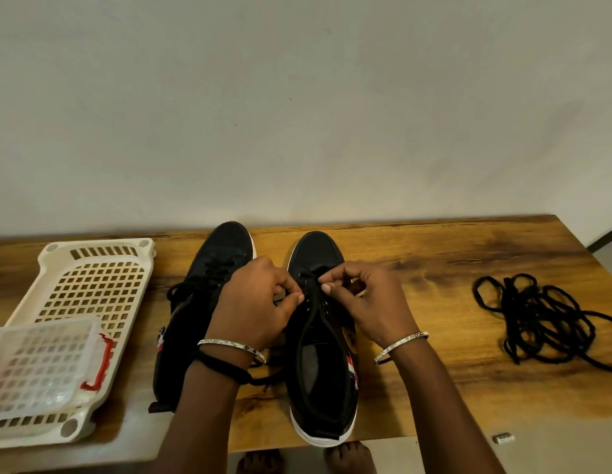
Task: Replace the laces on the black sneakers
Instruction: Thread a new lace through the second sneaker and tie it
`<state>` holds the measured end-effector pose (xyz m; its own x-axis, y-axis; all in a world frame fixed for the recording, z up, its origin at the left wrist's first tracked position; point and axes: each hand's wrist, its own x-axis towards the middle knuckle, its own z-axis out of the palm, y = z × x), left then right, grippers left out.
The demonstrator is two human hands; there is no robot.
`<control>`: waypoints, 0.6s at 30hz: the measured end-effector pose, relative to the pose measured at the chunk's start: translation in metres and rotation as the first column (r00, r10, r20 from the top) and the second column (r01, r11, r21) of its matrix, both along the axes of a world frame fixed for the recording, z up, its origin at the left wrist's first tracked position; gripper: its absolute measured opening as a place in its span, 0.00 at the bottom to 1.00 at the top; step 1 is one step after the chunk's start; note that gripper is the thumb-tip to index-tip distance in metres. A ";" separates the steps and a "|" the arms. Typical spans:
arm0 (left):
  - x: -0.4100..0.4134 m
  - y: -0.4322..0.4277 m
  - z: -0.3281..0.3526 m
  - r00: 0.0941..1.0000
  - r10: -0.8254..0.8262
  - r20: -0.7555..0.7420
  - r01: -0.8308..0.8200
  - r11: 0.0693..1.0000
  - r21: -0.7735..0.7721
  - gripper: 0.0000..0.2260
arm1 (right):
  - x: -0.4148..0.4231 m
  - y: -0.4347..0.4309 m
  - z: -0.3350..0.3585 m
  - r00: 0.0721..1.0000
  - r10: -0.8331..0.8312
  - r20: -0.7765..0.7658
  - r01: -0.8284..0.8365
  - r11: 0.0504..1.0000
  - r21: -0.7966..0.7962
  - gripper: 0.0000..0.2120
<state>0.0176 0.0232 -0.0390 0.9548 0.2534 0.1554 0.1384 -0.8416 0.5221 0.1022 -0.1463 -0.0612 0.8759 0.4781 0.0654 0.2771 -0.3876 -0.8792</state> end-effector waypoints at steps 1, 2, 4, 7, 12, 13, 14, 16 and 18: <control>0.001 -0.001 0.000 1.000 -0.005 0.016 0.005 1.000 0.007 0.02 | 0.000 0.001 -0.001 0.999 0.004 0.045 -0.002 0.999 -0.041 0.06; 0.001 -0.002 -0.001 0.999 -0.011 0.040 0.011 1.000 0.016 0.02 | 0.000 0.002 -0.002 0.995 0.012 0.099 -0.004 0.996 -0.086 0.07; 0.002 -0.003 -0.002 0.995 -0.032 0.097 0.027 0.998 0.051 0.03 | 0.000 0.006 -0.003 0.976 0.036 0.213 0.000 0.986 -0.165 0.07; 0.001 -0.003 -0.003 0.984 -0.070 0.164 0.051 0.992 0.115 0.03 | -0.006 0.012 -0.006 0.943 0.032 0.332 0.053 0.968 -0.244 0.06; -0.001 0.004 -0.002 0.988 -0.097 0.119 0.085 0.991 0.101 0.03 | -0.005 0.009 -0.004 0.932 0.103 0.347 -0.017 0.970 -0.242 0.06; -0.002 0.005 -0.002 0.988 -0.106 0.115 0.096 0.991 0.092 0.04 | -0.002 0.007 -0.003 0.944 0.113 0.309 -0.042 0.973 -0.225 0.07; -0.002 0.005 -0.002 0.987 -0.113 0.115 0.103 0.991 0.085 0.04 | -0.001 0.004 -0.001 0.958 0.116 0.264 -0.061 0.977 -0.206 0.07; -0.002 0.004 -0.002 0.986 -0.116 0.121 0.106 0.991 0.086 0.05 | 0.001 0.000 0.001 0.974 0.113 0.196 -0.081 0.983 -0.165 0.07; -0.001 0.003 -0.003 0.986 -0.110 0.129 0.098 0.991 0.096 0.05 | 0.000 -0.002 0.002 0.979 0.111 0.170 -0.088 0.987 -0.135 0.07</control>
